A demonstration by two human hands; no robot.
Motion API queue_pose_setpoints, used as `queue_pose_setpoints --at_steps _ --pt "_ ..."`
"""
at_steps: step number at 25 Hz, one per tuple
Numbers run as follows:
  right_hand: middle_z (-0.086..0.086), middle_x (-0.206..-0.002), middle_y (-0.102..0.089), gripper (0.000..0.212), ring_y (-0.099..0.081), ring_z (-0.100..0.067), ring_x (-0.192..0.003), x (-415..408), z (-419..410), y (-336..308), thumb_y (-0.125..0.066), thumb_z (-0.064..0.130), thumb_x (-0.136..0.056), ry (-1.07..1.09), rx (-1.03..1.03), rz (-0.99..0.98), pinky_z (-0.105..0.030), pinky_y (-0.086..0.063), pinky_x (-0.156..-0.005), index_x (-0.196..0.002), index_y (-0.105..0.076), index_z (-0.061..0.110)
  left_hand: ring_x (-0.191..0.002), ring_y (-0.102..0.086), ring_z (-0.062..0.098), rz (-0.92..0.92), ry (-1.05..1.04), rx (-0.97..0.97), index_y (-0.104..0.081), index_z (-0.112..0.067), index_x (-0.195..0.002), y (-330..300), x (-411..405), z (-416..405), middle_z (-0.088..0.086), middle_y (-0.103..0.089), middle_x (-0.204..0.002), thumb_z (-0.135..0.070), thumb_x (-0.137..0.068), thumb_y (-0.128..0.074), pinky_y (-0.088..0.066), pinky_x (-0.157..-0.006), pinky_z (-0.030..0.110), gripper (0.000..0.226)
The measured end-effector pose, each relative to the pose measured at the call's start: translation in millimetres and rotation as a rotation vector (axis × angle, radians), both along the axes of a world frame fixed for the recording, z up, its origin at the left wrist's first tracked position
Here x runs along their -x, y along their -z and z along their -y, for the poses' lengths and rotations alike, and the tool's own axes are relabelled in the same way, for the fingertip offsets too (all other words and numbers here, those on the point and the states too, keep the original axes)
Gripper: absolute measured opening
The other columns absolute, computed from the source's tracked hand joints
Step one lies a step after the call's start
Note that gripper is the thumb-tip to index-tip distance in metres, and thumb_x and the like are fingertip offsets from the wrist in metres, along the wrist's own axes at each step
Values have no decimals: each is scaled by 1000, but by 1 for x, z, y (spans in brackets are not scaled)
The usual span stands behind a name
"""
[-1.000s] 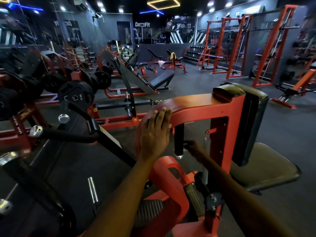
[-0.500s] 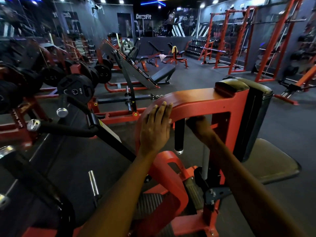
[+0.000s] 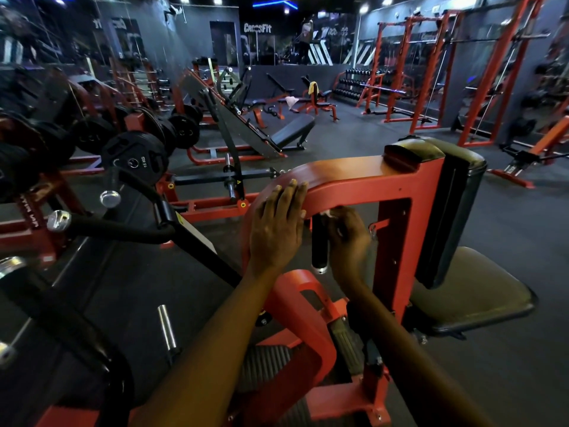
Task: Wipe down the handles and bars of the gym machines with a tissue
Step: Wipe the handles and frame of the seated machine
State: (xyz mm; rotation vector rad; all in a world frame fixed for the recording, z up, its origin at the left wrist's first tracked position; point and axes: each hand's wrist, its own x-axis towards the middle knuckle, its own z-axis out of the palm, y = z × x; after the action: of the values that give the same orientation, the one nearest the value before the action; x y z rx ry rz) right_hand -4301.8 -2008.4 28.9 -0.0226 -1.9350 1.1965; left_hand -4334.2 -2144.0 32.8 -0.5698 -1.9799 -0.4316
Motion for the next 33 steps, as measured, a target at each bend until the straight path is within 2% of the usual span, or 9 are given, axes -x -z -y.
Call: queue_pose_setpoints --at_steps 5,10,13,16,19,22,27,30,33 --pt "-10 -108 -57 23 -53 -20 -95 -15 2 81 -46 8 -91 -170 -440 221 -32 -45 -78 -103 -65 6 -127 -49 30 3 -1 -4 -30 -14 -146 -2 -1 0 11 -50 -142 -25 -103 -32 -43 -103 44 44" --pt "-2 -81 -50 24 -46 -10 -75 -6 -3 45 -52 14 -93 -130 -308 127 -32 -42 -68 -79 -59 32 -124 -50 30 -16 -38 14 -28 -14 -146 -2 -3 -1 10 -52 -140 -27 -100 -34 -45 -96 44 48" --pt "11 -104 -50 28 -48 -4 -104 -5 -19 50 -40 3 -95 -159 -599 217 -12 -36 -88 -116 -58 12 -123 -51 30 6 -34 6 -26 -16 -147 0 -5 -1 9 -51 -142 -28 -100 -36 -43 -94 43 50" --pt "-10 -118 -57 32 -58 -27 -106 -21 -45 98 -44 6 -90 -137 -771 298 -31 -52 -84 -116 -61 1 -124 -49 29 6 -30 2 -27 -15 -147 -1 -4 0 10 -48 -144 -30 -103 -30 -39 -97 41 47" --pt "-6 -88 -59 19 -61 -21 -76 3 -49 92 -53 -2 -87 -81 -129 492 -35 -53 -68 -98 -68 4 -122 -53 30 2 -38 7 -30 -14 -146 1 -5 0 9 -50 -142 -30 -105 -22 -42 -95 42 45" --pt "-6 -81 -64 21 -61 -3 -67 28 -40 40 -48 -5 -89 -461 244 589 -28 -45 -72 -90 -68 3 -122 -54 30 1 -28 -7 -32 -15 -145 0 -4 -1 9 -52 -141 -30 -105 -22 -42 -95 41 44" --pt "1 -49 -63 36 -54 0 -39 44 -38 18 -32 3 -96 -676 153 987 -16 -42 -47 -70 -56 2 -124 -51 27 -12 -61 -1 -32 -15 -146 2 -4 -1 8 -51 -141 -28 -104 -26 -40 -99 39 45" --pt "-18 -85 -67 23 -61 -7 -61 51 -45 59 -41 0 -94 -580 226 825 -22 -46 -57 -95 -64 -3 -123 -53 28 -13 -57 -13 -30 -15 -146 3 -5 -2 8 -53 -140 -26 -100 -36 -44 -97 41 48" --pt "2 -65 -62 23 -53 -5 -60 39 -45 45 -43 -13 -91 -498 286 618 -17 -44 -53 -93 -61 2 -122 -54 29 -18 -57 -10 -31 -15 -146 1 -5 -2 9 -54 -139 -26 -98 -40 -45 -95 42 50"
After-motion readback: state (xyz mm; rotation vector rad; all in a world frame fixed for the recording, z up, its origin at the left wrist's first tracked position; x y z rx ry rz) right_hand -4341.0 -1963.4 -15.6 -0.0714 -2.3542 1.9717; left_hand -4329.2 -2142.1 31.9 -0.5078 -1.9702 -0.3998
